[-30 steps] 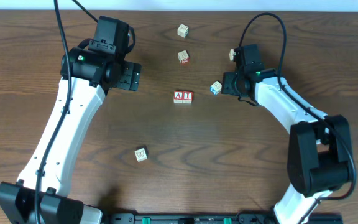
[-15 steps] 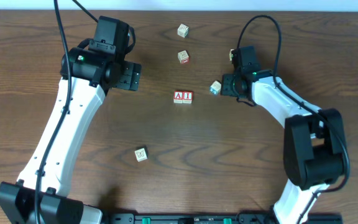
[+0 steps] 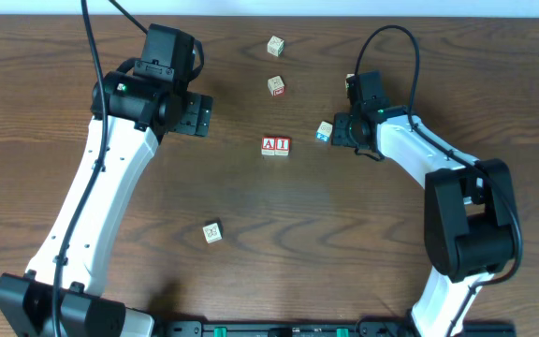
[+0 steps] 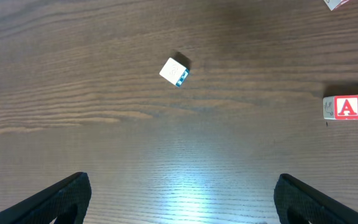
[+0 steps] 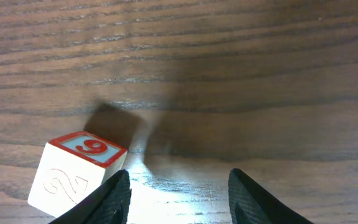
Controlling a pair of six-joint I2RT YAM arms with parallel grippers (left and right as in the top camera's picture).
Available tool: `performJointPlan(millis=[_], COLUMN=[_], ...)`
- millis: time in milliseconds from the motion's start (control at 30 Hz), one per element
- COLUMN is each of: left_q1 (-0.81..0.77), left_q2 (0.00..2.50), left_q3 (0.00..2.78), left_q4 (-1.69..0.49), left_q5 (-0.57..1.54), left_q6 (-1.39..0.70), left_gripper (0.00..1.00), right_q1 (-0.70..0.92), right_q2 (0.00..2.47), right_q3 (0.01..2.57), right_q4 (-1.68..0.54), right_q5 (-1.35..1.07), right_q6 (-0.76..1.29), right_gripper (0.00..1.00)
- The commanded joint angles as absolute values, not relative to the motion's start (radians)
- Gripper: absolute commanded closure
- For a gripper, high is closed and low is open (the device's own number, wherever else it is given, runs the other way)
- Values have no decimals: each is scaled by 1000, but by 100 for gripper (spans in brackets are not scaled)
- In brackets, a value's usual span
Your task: Spell out Ai2
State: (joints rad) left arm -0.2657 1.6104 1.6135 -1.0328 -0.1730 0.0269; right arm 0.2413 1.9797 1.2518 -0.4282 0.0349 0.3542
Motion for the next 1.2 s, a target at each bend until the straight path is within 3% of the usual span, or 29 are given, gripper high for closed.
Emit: performJointPlan(millis=[0,1167], left_q1=[-268,-268], left_q2=[1614,1614], left_q3=[1611,1611], left_q4=[-1036,-1036], left_q5=[-191,-191], left_q6=[34,34], left_gripper=[5,5], right_q1=[262,297], right_q2=[1981,2049], right_q3=[1271,1444], right_q4=[-423,-567], right_q5=[44,45], right_q6=[343,329], right_gripper=[48,48])
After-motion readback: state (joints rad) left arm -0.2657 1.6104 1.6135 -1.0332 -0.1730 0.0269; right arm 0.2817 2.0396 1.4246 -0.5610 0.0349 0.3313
